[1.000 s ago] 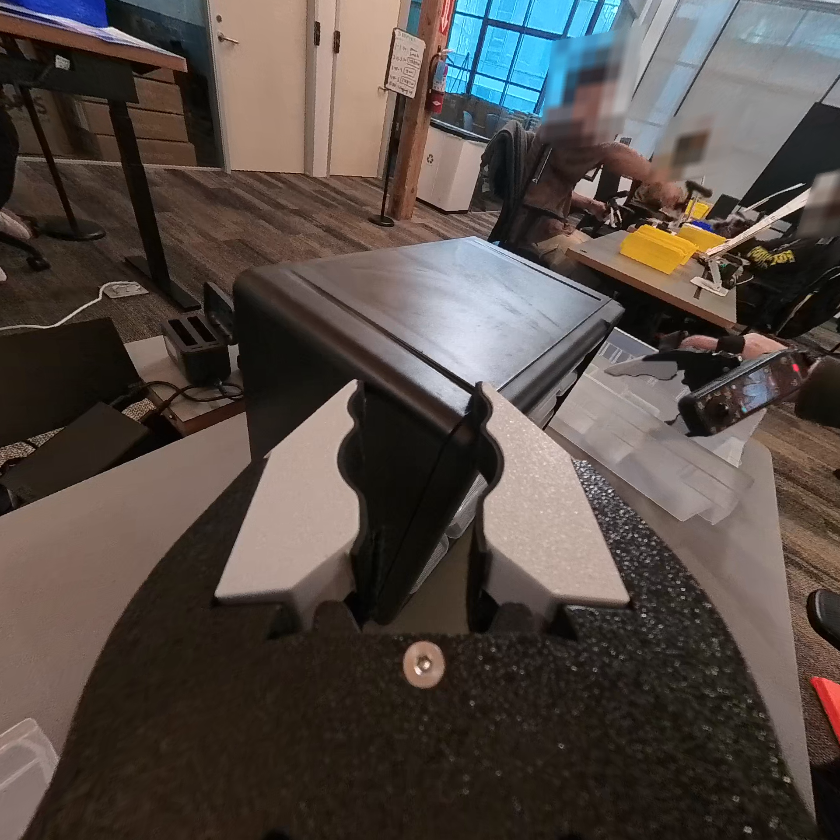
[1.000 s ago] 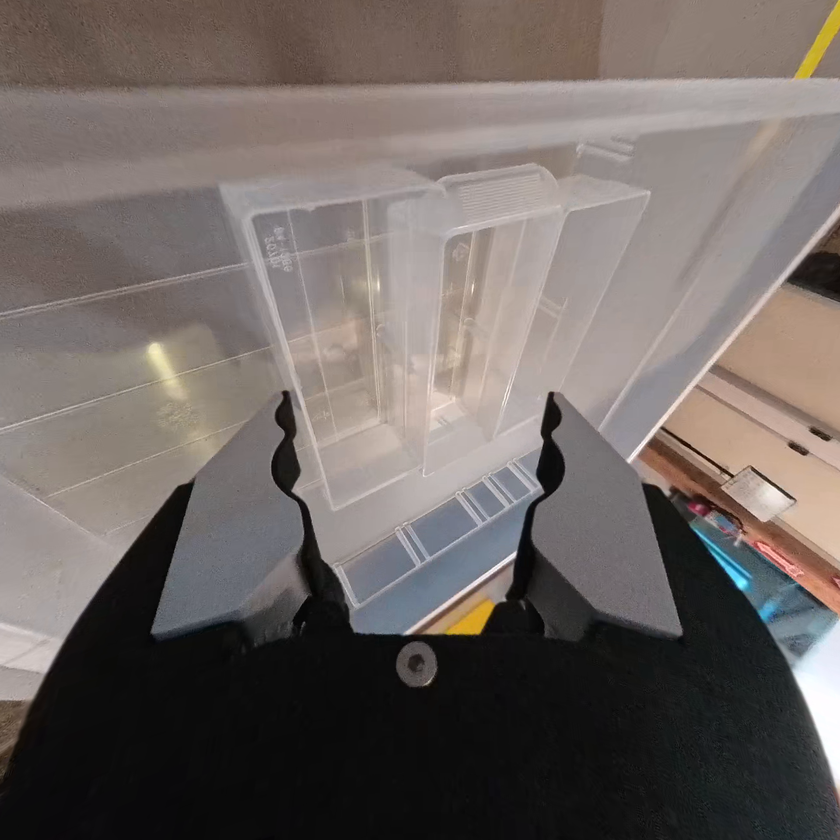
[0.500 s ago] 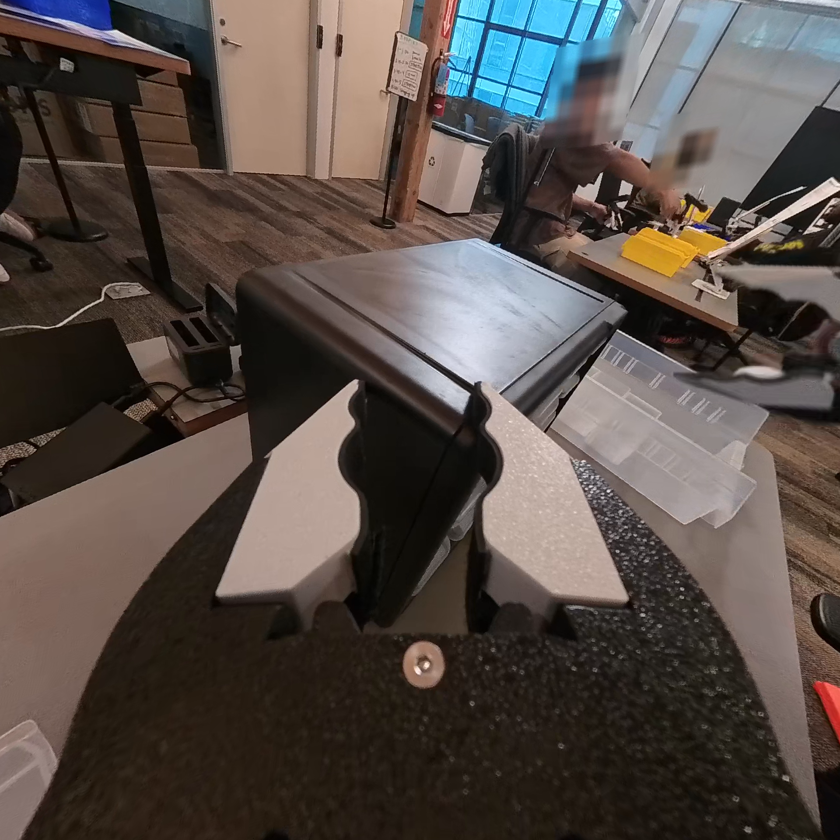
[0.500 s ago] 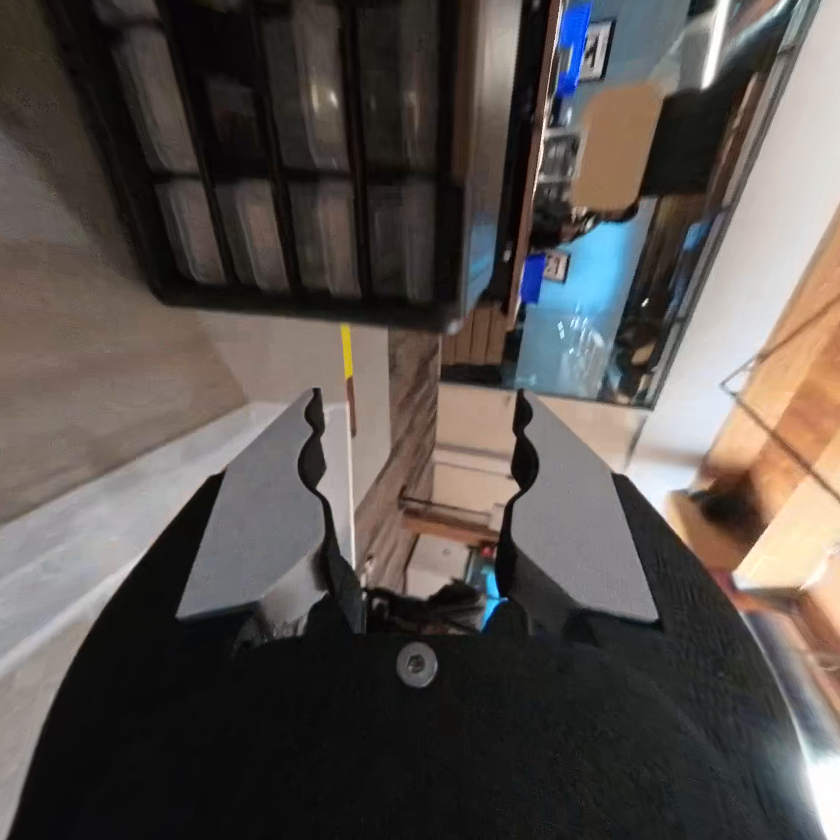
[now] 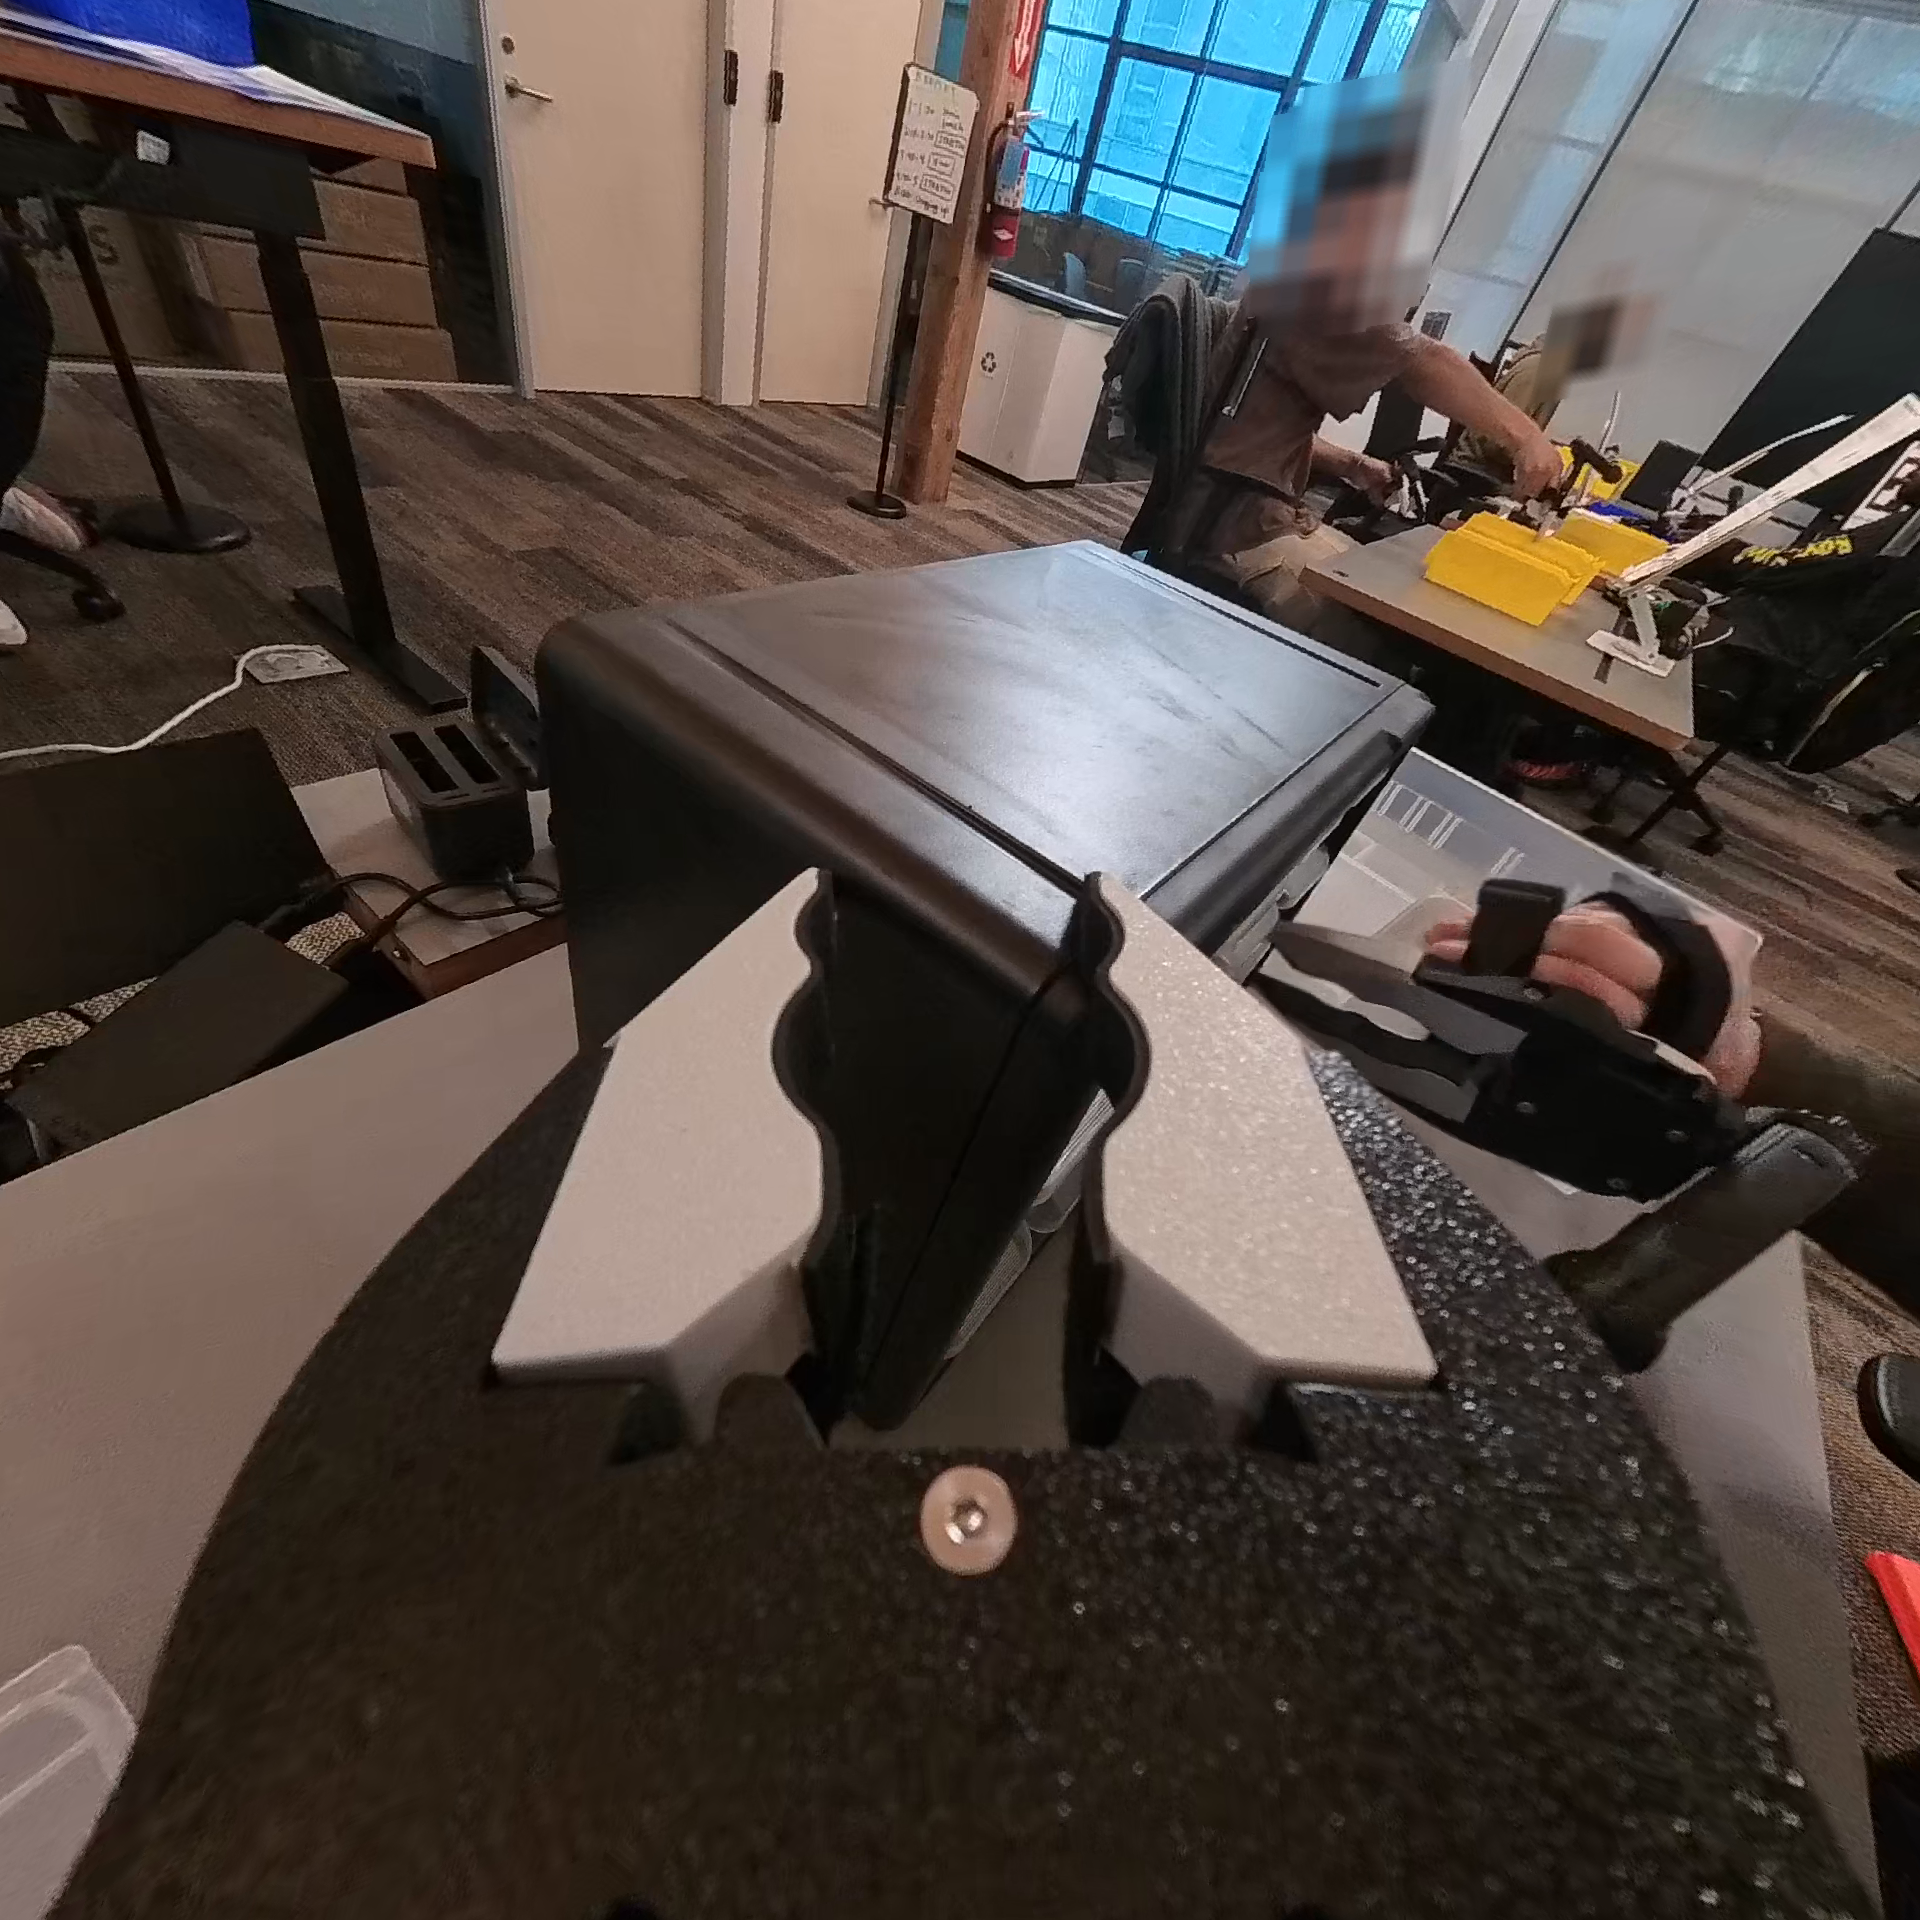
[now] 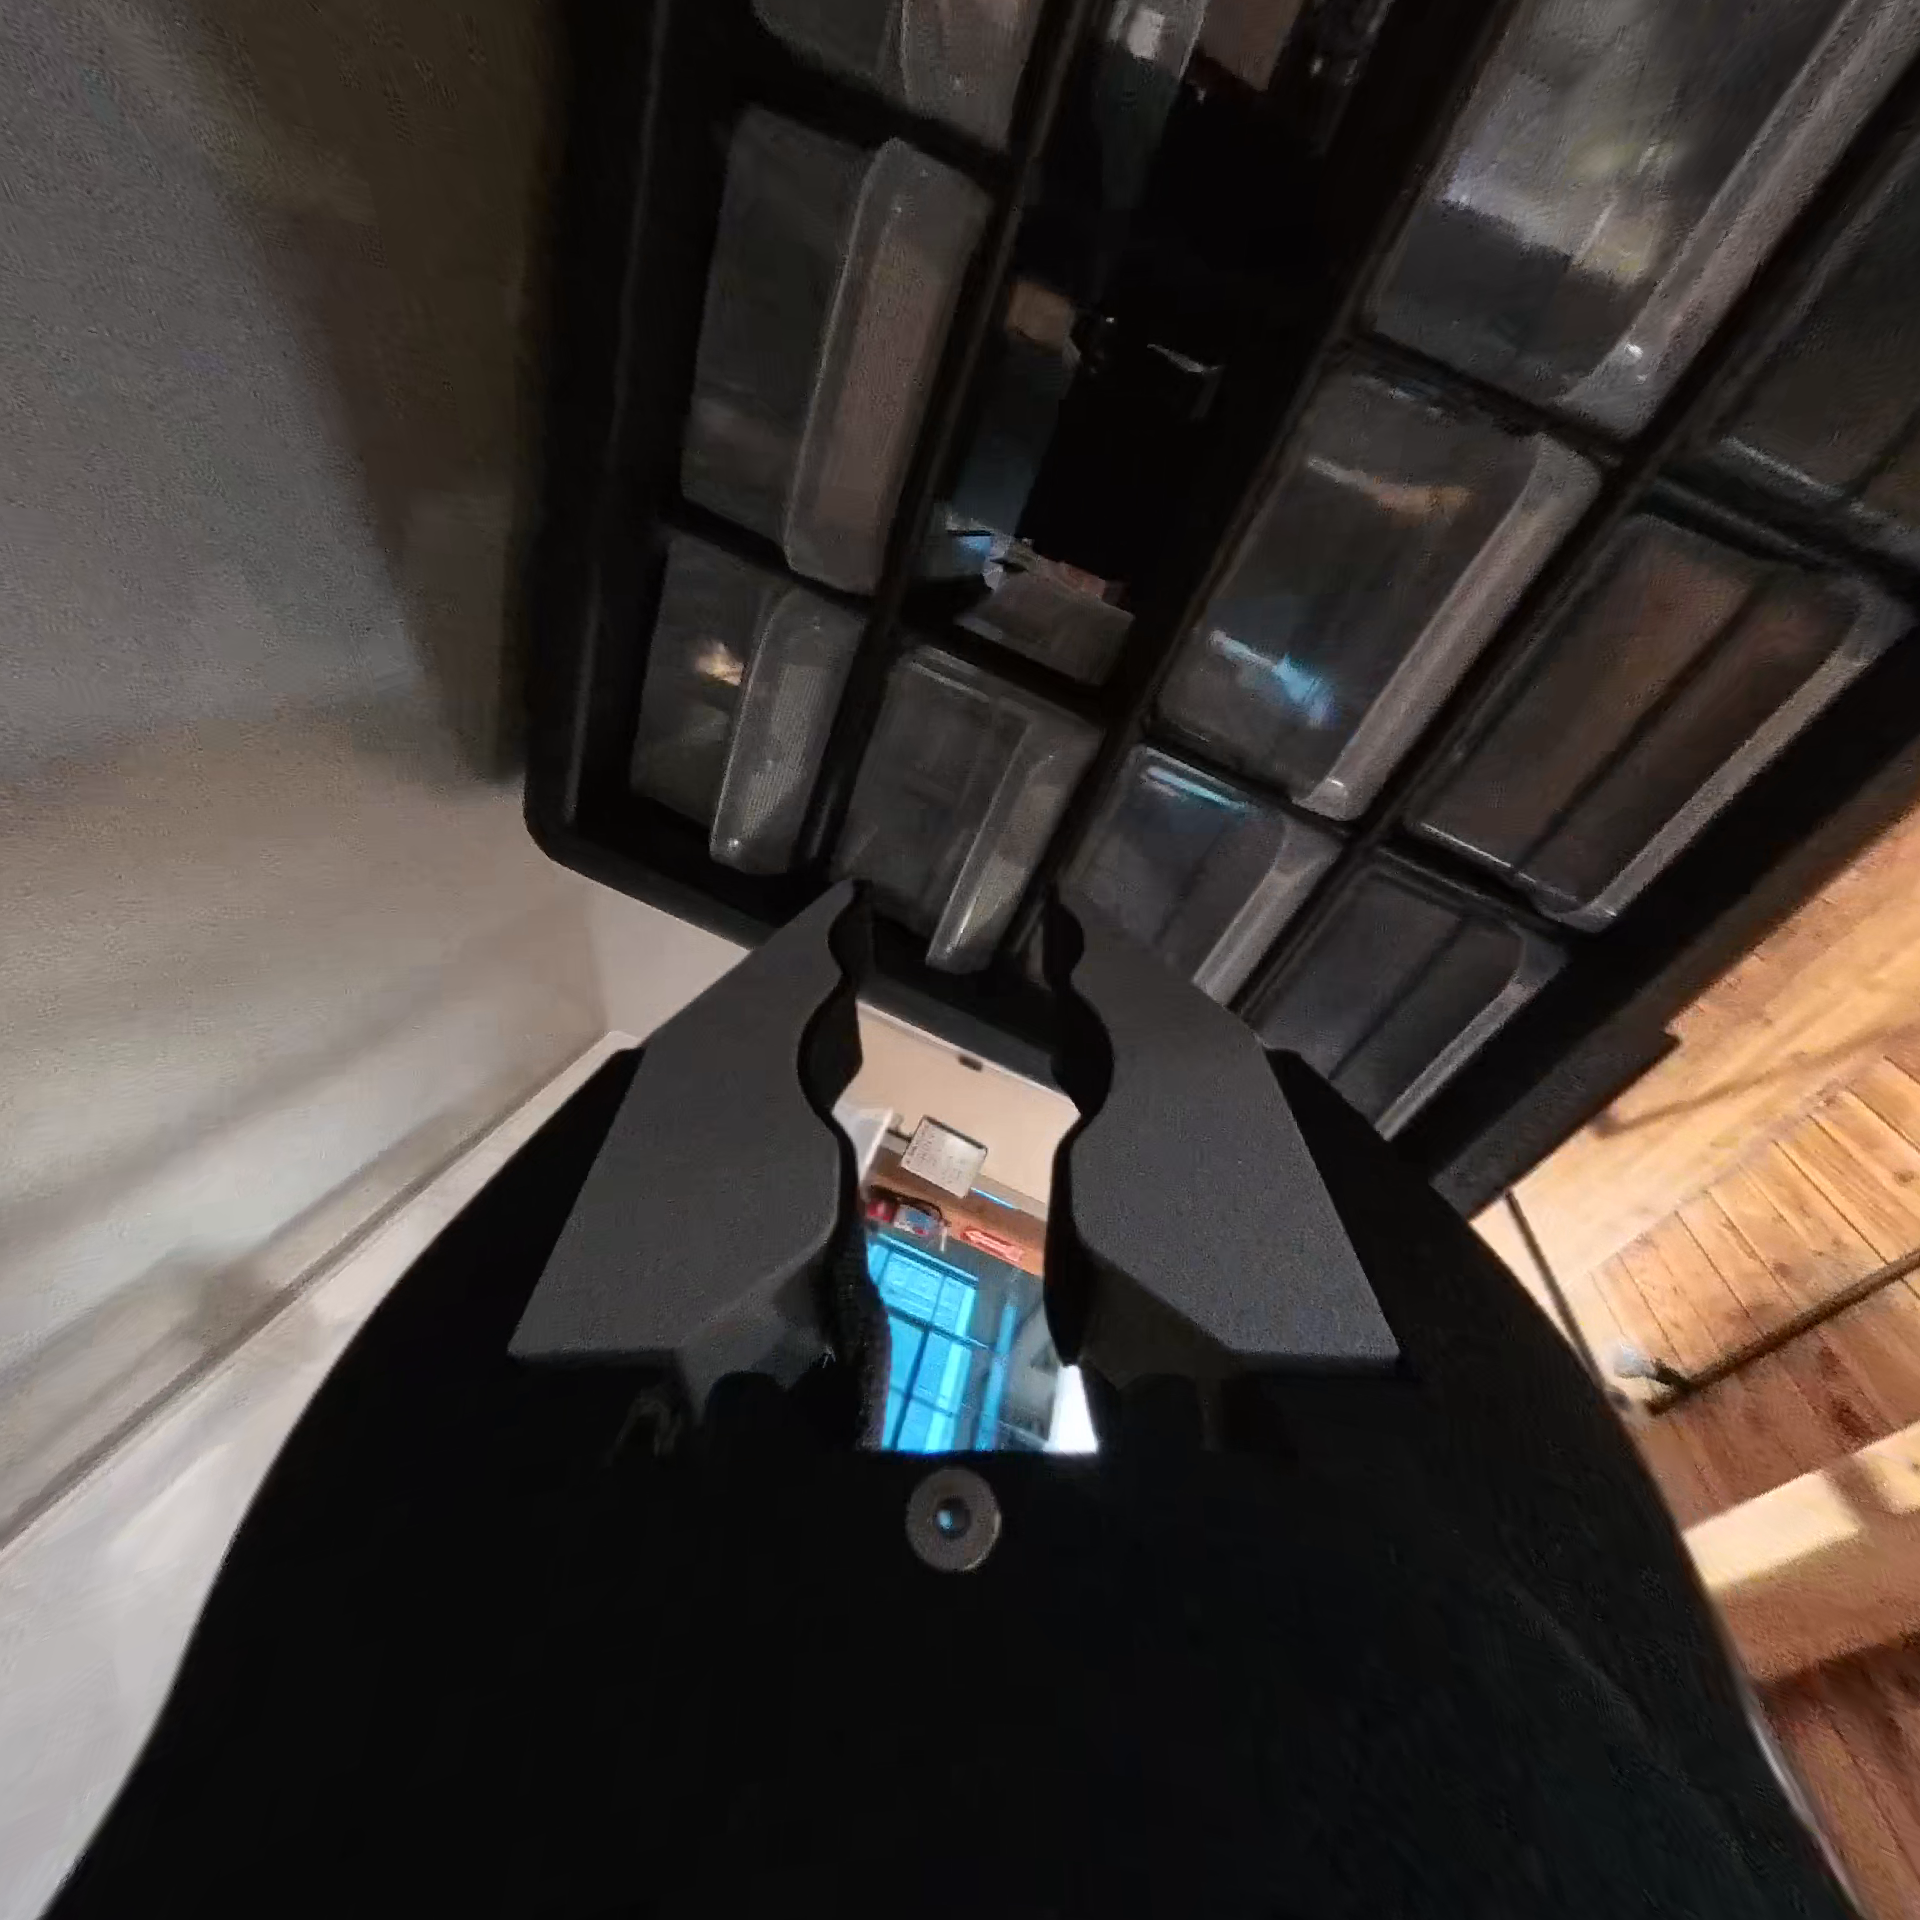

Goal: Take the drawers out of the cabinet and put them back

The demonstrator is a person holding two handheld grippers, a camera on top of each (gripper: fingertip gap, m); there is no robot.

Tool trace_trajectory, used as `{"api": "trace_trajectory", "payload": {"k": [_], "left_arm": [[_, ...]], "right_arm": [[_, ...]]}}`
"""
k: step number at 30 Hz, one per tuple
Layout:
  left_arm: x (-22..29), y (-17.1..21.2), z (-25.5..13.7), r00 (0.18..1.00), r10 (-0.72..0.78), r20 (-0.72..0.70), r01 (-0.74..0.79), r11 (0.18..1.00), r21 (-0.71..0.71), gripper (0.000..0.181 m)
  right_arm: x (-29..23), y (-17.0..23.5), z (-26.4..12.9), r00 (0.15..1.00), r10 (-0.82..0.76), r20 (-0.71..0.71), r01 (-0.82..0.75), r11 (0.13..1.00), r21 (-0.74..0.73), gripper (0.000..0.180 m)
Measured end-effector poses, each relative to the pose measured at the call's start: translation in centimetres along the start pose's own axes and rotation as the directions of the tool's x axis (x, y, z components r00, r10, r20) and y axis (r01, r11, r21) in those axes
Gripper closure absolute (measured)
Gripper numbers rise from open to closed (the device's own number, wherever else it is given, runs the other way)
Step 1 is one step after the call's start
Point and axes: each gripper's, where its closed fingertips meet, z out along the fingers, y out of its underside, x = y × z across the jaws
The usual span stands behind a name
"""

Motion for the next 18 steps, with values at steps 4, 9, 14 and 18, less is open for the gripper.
{"api": "trace_trajectory", "payload": {"k": [4,9,14,18], "left_arm": [[0.0,0.0,0.0,1.000,-0.001,-0.002,0.001,1.000,0.001,0.136],[0.0,0.0,0.0,1.000,-0.004,-0.009,0.004,1.000,0.004,0.136],[0.0,0.0,0.0,1.000,-0.005,-0.011,0.005,1.000,0.004,0.136],[0.0,0.0,0.0,1.000,-0.005,-0.011,0.005,1.000,0.004,0.136]], "right_arm": [[0.1,0.0,0.5,0.999,0.030,0.016,-0.030,0.999,-0.016,0.149],[0.4,-0.2,0.3,1.000,0.013,0.008,-0.013,1.000,-0.029,0.168],[0.0,-0.5,-1.5,1.000,0.006,0.002,-0.006,1.000,-0.028,0.168],[-0.5,-0.6,-3.9,0.999,0.031,0.007,-0.031,0.999,-0.013,0.168]]}}
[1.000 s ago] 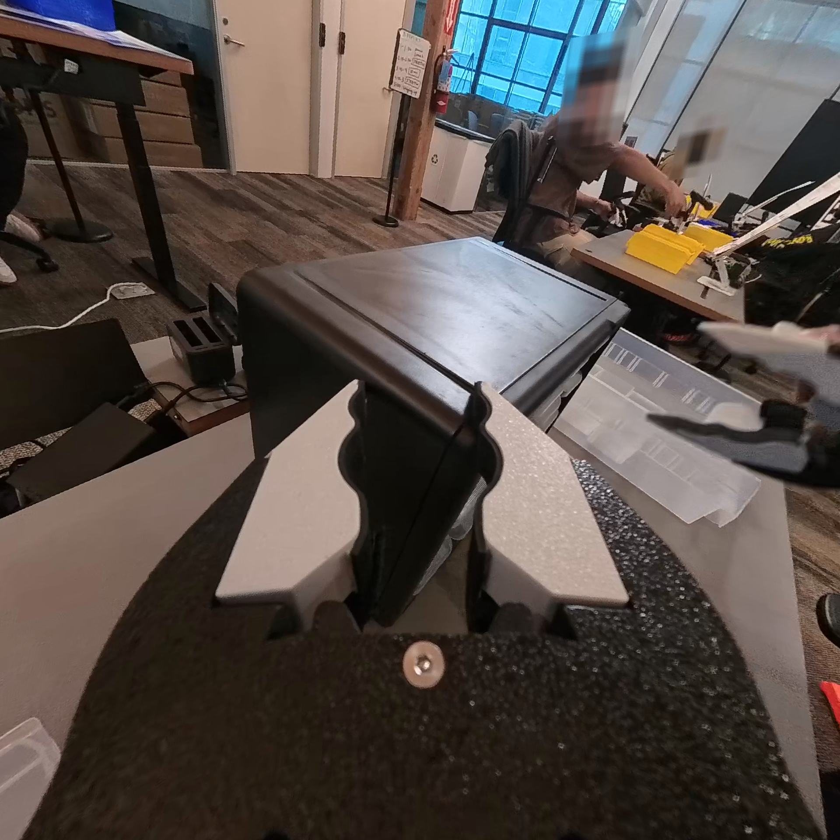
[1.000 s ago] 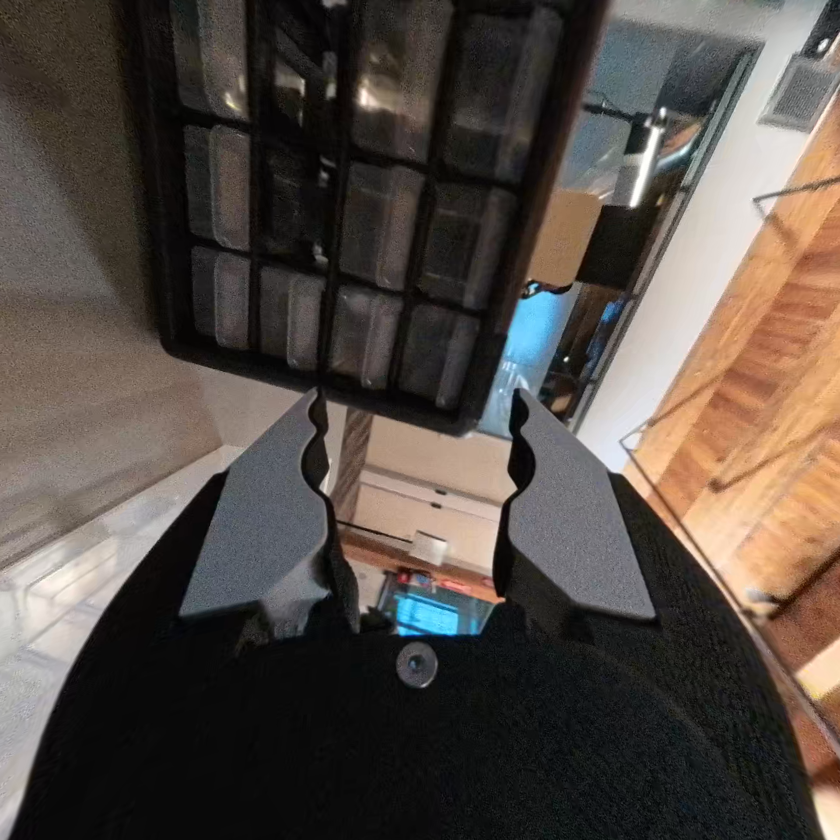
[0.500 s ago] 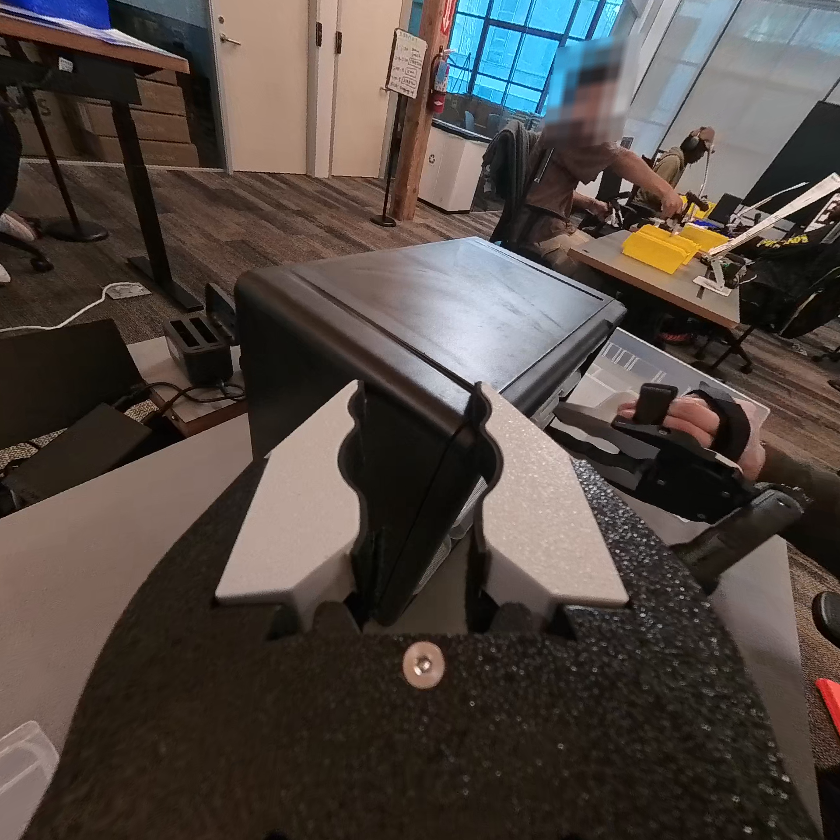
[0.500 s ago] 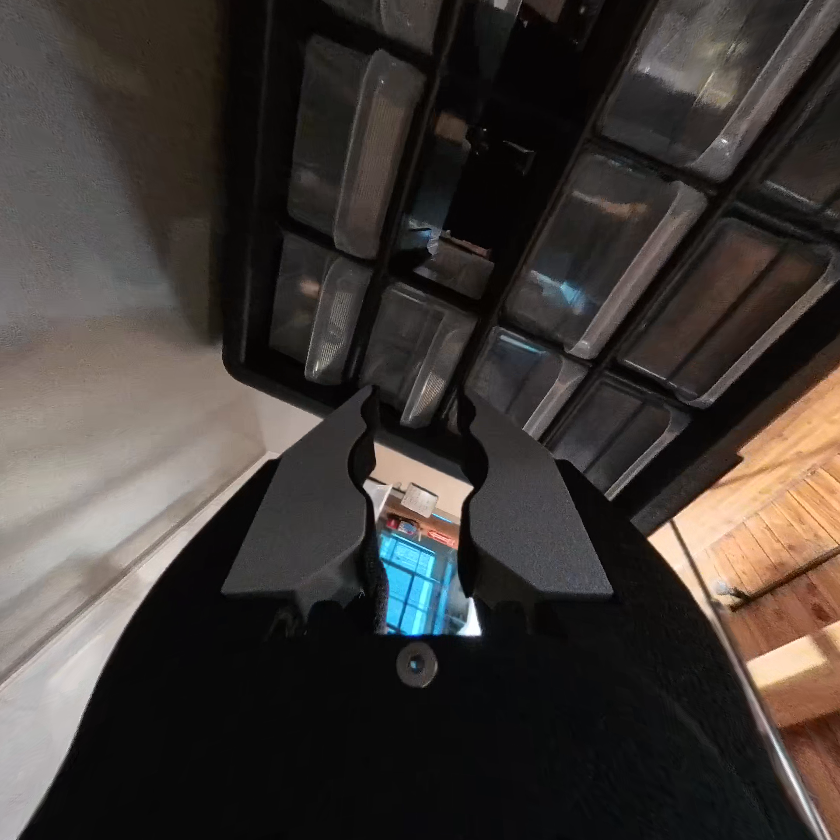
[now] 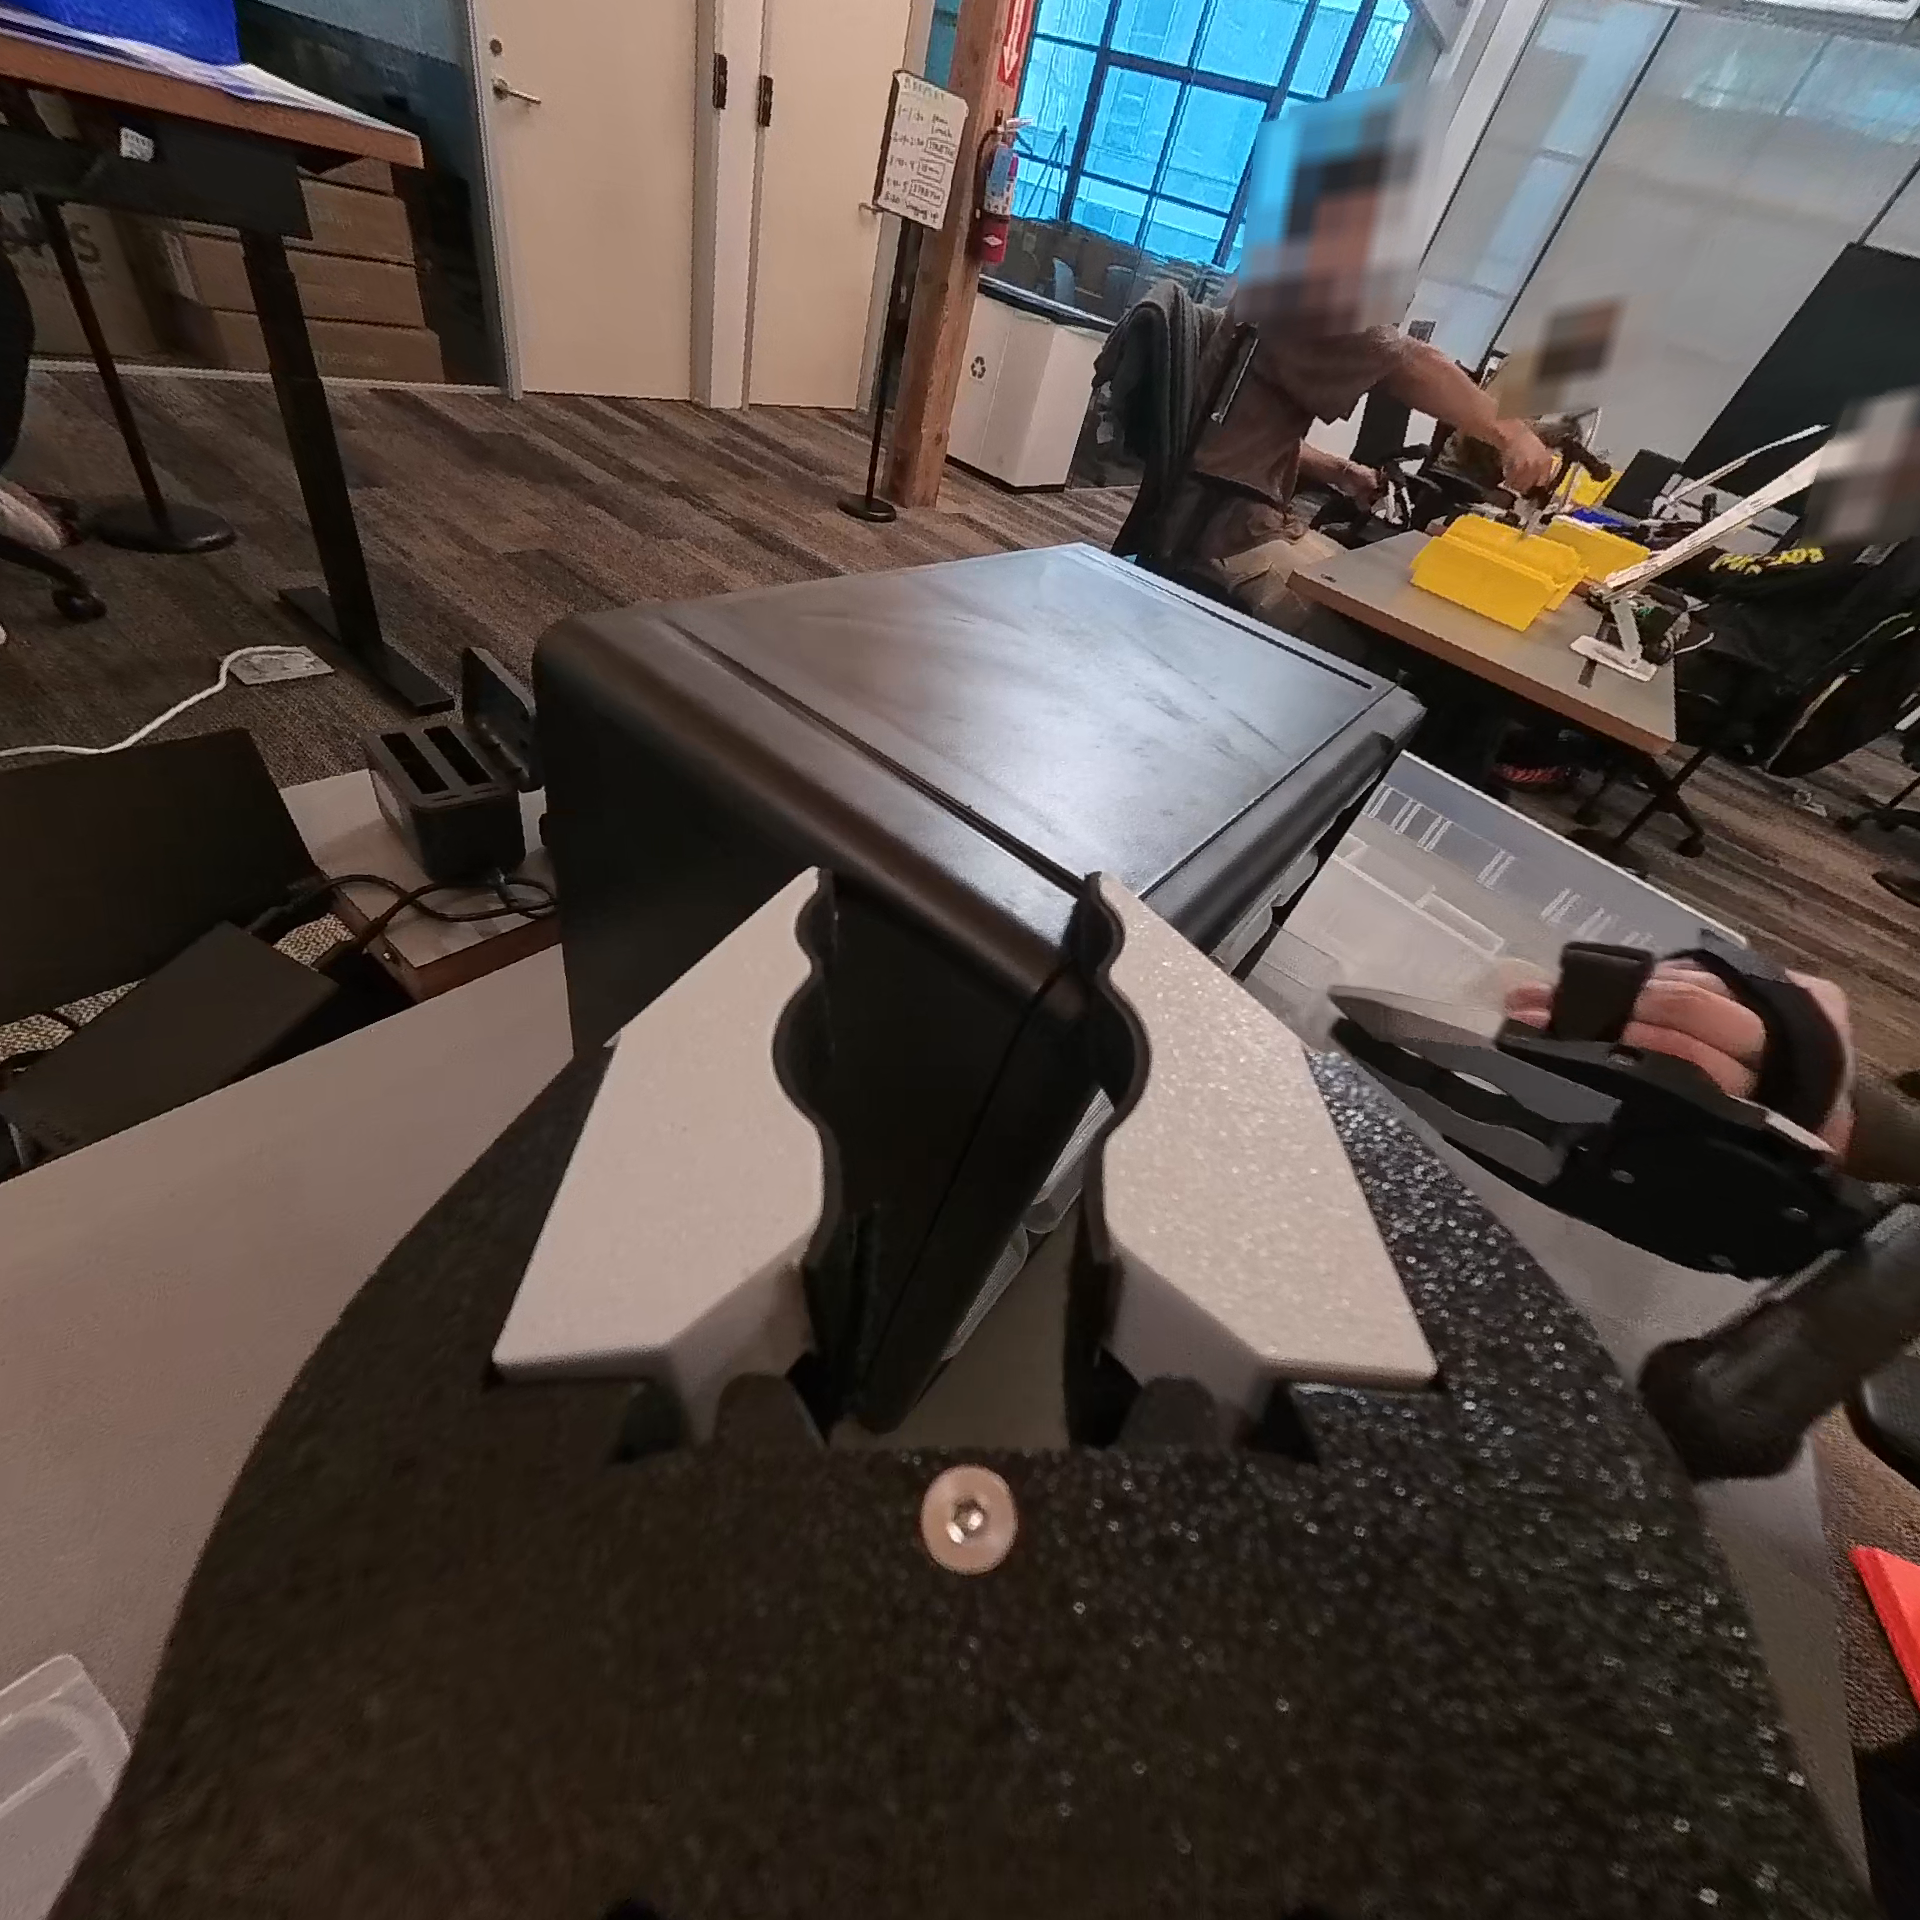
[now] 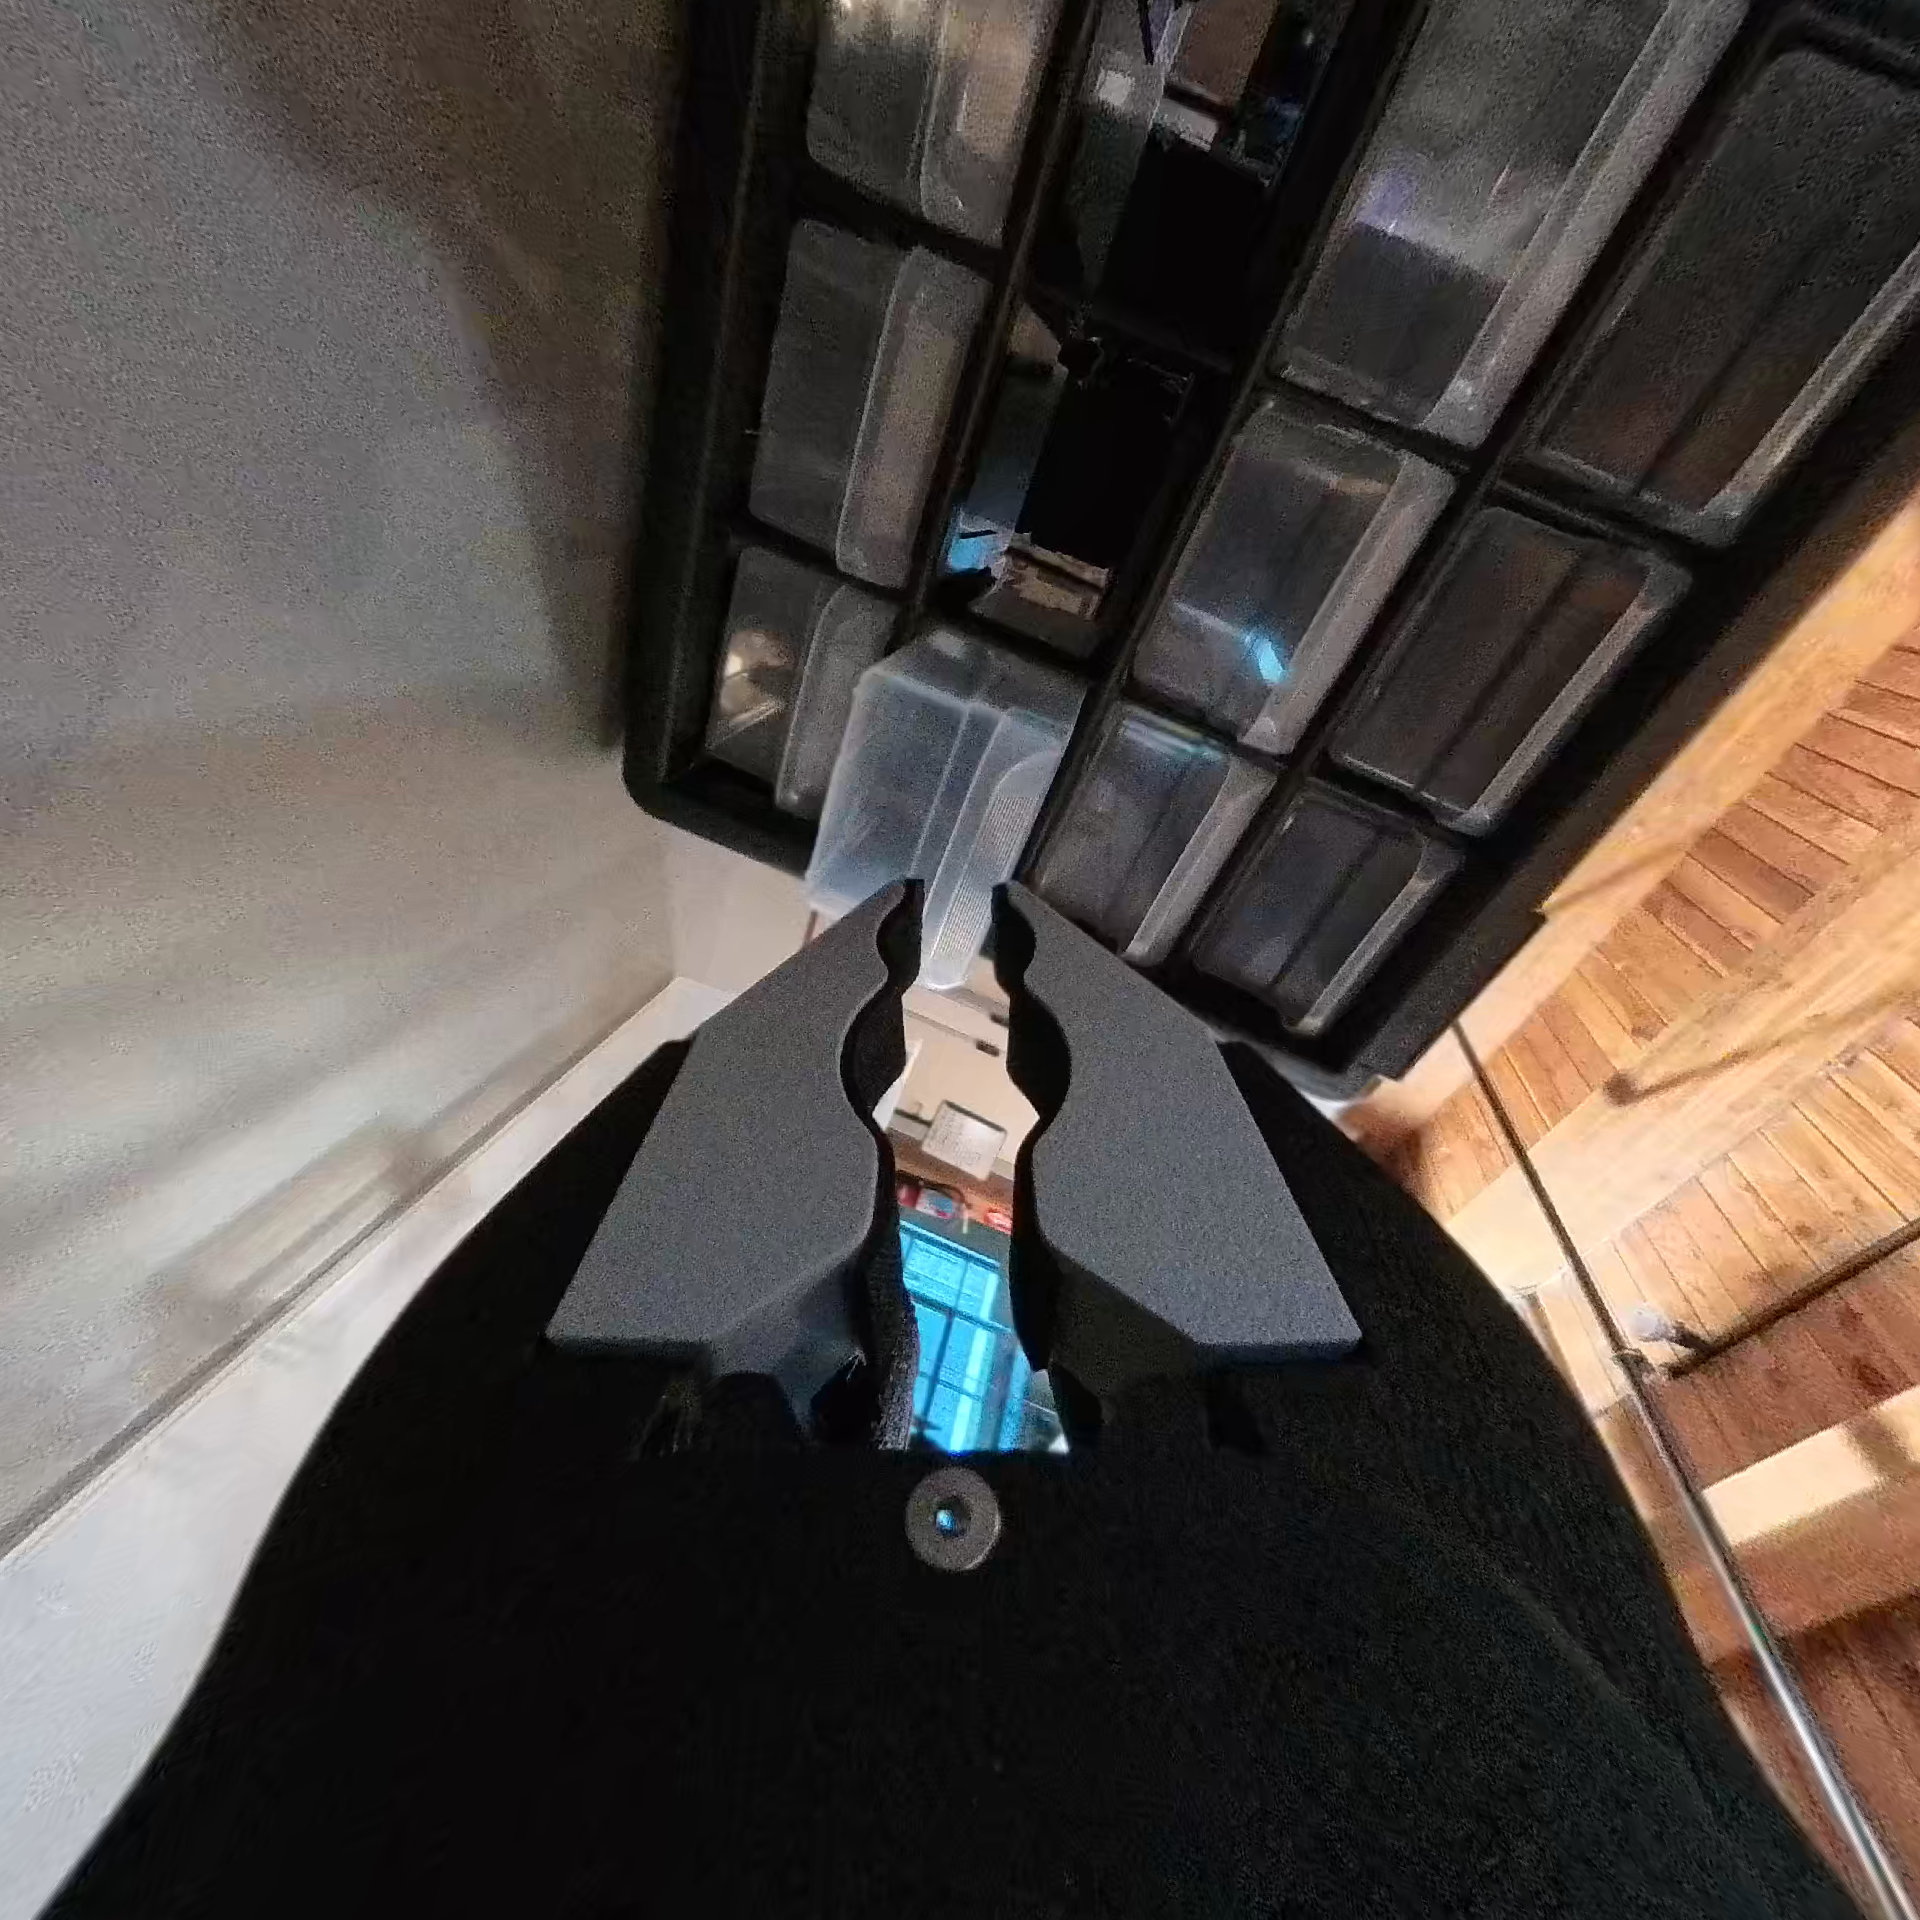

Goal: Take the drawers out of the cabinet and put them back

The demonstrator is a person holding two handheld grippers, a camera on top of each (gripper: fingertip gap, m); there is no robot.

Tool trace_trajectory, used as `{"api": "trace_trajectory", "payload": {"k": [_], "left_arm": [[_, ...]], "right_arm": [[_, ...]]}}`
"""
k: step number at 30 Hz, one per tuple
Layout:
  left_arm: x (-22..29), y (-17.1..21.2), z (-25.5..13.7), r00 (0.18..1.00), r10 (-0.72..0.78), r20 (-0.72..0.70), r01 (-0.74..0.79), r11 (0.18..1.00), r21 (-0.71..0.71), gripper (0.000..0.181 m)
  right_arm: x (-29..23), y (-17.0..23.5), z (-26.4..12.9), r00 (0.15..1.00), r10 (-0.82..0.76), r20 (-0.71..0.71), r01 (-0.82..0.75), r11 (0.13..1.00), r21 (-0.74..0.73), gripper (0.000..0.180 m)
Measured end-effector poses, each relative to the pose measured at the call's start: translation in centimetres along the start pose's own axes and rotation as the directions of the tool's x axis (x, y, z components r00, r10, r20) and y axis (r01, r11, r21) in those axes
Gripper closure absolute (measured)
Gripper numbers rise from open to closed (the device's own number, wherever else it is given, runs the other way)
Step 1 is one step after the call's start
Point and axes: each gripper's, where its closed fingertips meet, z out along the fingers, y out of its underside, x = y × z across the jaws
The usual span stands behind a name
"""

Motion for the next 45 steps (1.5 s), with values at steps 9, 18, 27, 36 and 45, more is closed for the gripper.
{"api": "trace_trajectory", "payload": {"k": [9,18,27,36,45], "left_arm": [[0.0,0.0,0.0,1.000,0.001,0.005,-0.001,1.000,-0.001,0.136],[0.0,0.0,0.0,1.000,0.004,0.009,-0.004,1.000,-0.004,0.136],[0.0,0.0,0.0,1.000,0.004,0.012,-0.004,1.000,-0.005,0.136],[0.0,0.0,0.0,1.000,0.007,0.018,-0.007,1.000,-0.009,0.135],[0.0,0.0,0.0,1.000,0.010,0.022,-0.009,1.000,-0.011,0.135]], "right_arm": [[-1.8,-0.3,-5.7,1.000,0.012,-0.004,-0.012,1.000,0.020,0.168],[-3.7,-0.5,-7.7,0.997,0.057,0.050,-0.060,0.995,0.074,0.136],[-2.4,-0.5,-7.2,0.857,0.443,0.262,-0.476,0.876,0.077,0.100],[1.4,0.9,-3.8,-0.014,0.943,0.333,-0.956,0.085,-0.282,0.092],[-2.9,-1.1,-0.3,-0.183,0.943,0.278,-0.840,-0.002,-0.543,0.070]]}}
